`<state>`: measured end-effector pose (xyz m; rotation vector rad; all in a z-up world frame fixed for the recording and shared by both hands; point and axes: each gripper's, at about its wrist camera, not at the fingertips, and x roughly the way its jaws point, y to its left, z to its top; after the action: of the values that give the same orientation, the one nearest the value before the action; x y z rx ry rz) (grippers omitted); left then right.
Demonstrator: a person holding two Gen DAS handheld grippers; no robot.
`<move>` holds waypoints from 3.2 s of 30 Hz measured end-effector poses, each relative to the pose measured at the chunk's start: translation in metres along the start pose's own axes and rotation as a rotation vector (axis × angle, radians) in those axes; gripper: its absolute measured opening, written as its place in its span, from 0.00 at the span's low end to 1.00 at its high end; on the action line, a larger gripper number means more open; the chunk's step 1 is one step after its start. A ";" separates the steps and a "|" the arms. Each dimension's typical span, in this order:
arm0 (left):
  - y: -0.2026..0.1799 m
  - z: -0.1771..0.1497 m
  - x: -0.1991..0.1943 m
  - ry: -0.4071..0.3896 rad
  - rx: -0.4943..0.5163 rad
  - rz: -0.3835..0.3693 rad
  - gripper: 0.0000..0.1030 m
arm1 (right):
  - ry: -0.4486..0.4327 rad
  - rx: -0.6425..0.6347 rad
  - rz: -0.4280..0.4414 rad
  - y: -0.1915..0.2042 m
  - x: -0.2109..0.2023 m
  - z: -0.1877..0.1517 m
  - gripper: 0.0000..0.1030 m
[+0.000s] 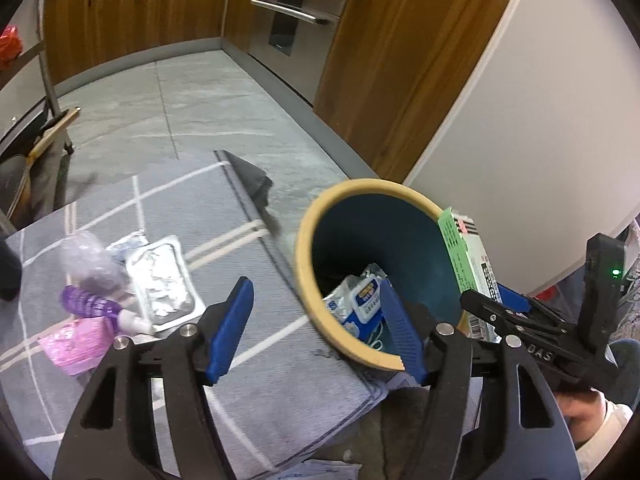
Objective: Collect trash
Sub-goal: 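Open both grippers to drop the wipes pack and box into the bin, then move both open grippers back over the remaining trash on the table, then grasp the pink bag with the left gripper while the right grasps the white tissue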
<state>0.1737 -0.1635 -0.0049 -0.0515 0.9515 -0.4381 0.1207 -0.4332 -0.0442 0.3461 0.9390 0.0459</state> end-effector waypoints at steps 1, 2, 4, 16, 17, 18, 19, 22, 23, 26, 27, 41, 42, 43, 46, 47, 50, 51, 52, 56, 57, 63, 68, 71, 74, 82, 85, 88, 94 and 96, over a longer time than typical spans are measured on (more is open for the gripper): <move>0.003 -0.001 -0.004 -0.004 -0.003 0.002 0.63 | 0.004 -0.003 -0.006 0.001 0.002 0.000 0.71; 0.008 -0.001 -0.008 -0.009 -0.009 0.007 0.65 | 0.005 -0.005 -0.007 0.002 0.003 0.000 0.71; 0.016 -0.002 -0.011 -0.016 -0.014 0.015 0.67 | 0.006 -0.014 -0.013 0.005 0.005 0.000 0.71; 0.074 -0.028 -0.039 -0.033 -0.086 0.102 0.71 | -0.019 -0.045 0.010 0.019 -0.001 -0.001 0.74; 0.078 -0.029 -0.041 -0.035 -0.091 0.109 0.71 | -0.020 -0.051 0.015 0.022 -0.001 -0.001 0.74; 0.083 -0.031 -0.044 -0.038 -0.096 0.117 0.72 | -0.021 -0.060 0.024 0.026 -0.002 -0.001 0.74; 0.087 -0.033 -0.045 -0.039 -0.101 0.127 0.72 | -0.022 -0.064 0.028 0.030 -0.002 -0.001 0.74; 0.102 -0.041 -0.051 -0.040 -0.120 0.152 0.73 | -0.018 -0.084 0.043 0.042 0.000 -0.001 0.74; 0.106 -0.043 -0.052 -0.039 -0.127 0.157 0.73 | -0.016 -0.089 0.047 0.045 0.001 -0.001 0.74; 0.118 -0.048 -0.053 -0.032 -0.138 0.179 0.73 | -0.009 -0.106 0.063 0.055 0.004 -0.002 0.74; 0.120 -0.049 -0.053 -0.030 -0.140 0.184 0.73 | -0.007 -0.111 0.068 0.059 0.004 -0.002 0.74; 0.171 -0.070 -0.033 0.042 -0.201 0.266 0.73 | 0.046 -0.199 0.128 0.111 0.021 -0.012 0.74; 0.172 -0.069 -0.030 0.045 -0.193 0.269 0.73 | 0.049 -0.204 0.132 0.115 0.023 -0.013 0.74; 0.172 -0.068 -0.027 0.051 -0.179 0.272 0.73 | 0.054 -0.209 0.136 0.119 0.024 -0.014 0.74; 0.169 -0.063 -0.013 0.076 -0.111 0.290 0.73 | 0.065 -0.221 0.143 0.128 0.028 -0.017 0.74; 0.168 -0.062 -0.007 0.084 -0.090 0.295 0.73 | 0.070 -0.221 0.145 0.130 0.030 -0.017 0.74; 0.168 -0.062 0.010 0.113 -0.048 0.297 0.73 | 0.087 -0.228 0.150 0.136 0.035 -0.022 0.74; 0.168 -0.062 0.015 0.125 -0.038 0.302 0.72 | 0.090 -0.230 0.150 0.138 0.036 -0.022 0.74; 0.169 -0.063 0.020 0.135 -0.033 0.306 0.71 | 0.093 -0.234 0.150 0.140 0.037 -0.023 0.74; 0.171 -0.068 0.027 0.148 -0.007 0.342 0.48 | 0.105 -0.245 0.155 0.147 0.041 -0.026 0.74; 0.172 -0.068 0.027 0.154 -0.009 0.342 0.36 | 0.108 -0.247 0.156 0.148 0.042 -0.026 0.74; 0.178 -0.073 0.016 0.170 -0.026 0.331 0.09 | 0.144 -0.289 0.177 0.169 0.053 -0.038 0.74; 0.189 -0.076 -0.004 0.139 -0.093 0.332 0.05 | 0.171 -0.344 0.200 0.191 0.065 -0.049 0.70; 0.196 -0.075 -0.022 0.104 -0.148 0.318 0.05 | 0.194 -0.394 0.204 0.208 0.076 -0.057 0.64; 0.199 -0.073 -0.037 0.074 -0.181 0.298 0.05 | 0.211 -0.436 0.193 0.223 0.089 -0.065 0.64; 0.199 -0.074 -0.051 0.048 -0.205 0.279 0.05 | 0.220 -0.565 0.158 0.258 0.121 -0.083 0.62; 0.203 -0.076 -0.050 0.053 -0.220 0.277 0.05 | 0.231 -0.598 0.139 0.258 0.129 -0.093 0.39; 0.203 -0.075 -0.052 0.045 -0.231 0.274 0.05 | 0.217 -0.620 0.148 0.255 0.125 -0.094 0.11; 0.193 -0.065 -0.053 0.020 -0.214 0.259 0.05 | 0.191 -0.572 0.196 0.239 0.100 -0.084 0.08; 0.187 -0.060 -0.055 0.008 -0.203 0.251 0.05 | 0.177 -0.564 0.207 0.234 0.088 -0.079 0.08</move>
<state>0.1617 0.0370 -0.0408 -0.1132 0.9934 -0.1090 0.1358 -0.1747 -0.0828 -0.0884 1.0185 0.5280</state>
